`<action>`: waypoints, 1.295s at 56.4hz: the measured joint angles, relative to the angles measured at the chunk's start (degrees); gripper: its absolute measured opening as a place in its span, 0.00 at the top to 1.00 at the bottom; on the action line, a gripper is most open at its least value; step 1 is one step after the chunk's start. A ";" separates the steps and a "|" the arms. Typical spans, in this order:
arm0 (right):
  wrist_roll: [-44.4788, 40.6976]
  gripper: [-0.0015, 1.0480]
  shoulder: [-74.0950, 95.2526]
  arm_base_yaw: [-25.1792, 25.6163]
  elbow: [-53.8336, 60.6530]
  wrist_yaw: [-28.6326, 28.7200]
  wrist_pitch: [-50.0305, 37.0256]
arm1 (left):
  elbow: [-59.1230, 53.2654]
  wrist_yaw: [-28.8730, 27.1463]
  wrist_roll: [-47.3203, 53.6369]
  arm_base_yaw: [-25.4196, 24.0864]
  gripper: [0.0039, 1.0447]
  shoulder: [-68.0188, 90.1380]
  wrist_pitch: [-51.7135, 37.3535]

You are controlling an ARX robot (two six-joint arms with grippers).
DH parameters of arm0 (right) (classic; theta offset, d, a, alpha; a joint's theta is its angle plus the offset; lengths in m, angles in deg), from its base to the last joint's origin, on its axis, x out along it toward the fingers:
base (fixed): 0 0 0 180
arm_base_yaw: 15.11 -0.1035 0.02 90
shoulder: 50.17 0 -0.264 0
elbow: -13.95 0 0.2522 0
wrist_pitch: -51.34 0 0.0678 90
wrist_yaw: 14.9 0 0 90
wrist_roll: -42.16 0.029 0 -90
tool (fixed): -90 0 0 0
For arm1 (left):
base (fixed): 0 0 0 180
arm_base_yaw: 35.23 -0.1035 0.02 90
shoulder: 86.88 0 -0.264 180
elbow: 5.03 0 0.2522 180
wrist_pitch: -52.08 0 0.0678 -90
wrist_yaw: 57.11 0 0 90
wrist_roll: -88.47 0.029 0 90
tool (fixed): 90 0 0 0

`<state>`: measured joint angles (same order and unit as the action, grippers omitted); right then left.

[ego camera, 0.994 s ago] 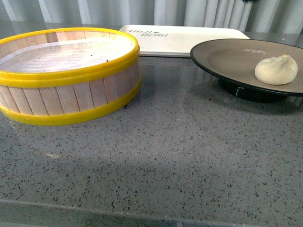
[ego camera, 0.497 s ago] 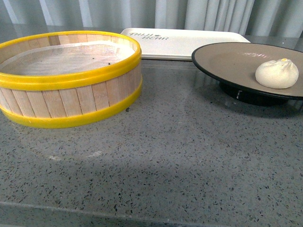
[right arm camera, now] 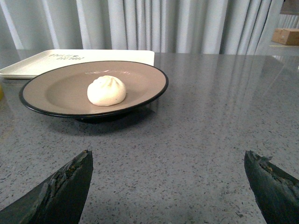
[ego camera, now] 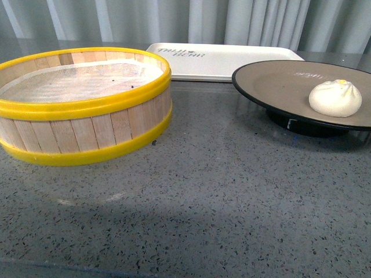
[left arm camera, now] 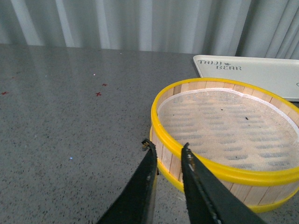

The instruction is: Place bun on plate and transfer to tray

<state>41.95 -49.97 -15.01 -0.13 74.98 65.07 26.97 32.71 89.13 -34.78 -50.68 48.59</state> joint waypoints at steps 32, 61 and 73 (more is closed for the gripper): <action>0.00 0.08 0.00 0.00 0.00 0.15 0.00 | -12.90 0.17 -0.63 -0.33 0.97 -13.68 0.00; 0.00 0.08 0.00 0.00 0.00 0.15 0.00 | -16.72 0.17 -0.76 -0.33 0.97 -22.29 4.61; 0.00 0.08 0.00 0.00 0.00 0.17 0.00 | -16.76 0.17 -0.79 -0.33 0.97 -25.20 5.97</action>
<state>41.95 -49.97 -15.01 -0.13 75.16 65.07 10.20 32.88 88.35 -35.11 -75.88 54.55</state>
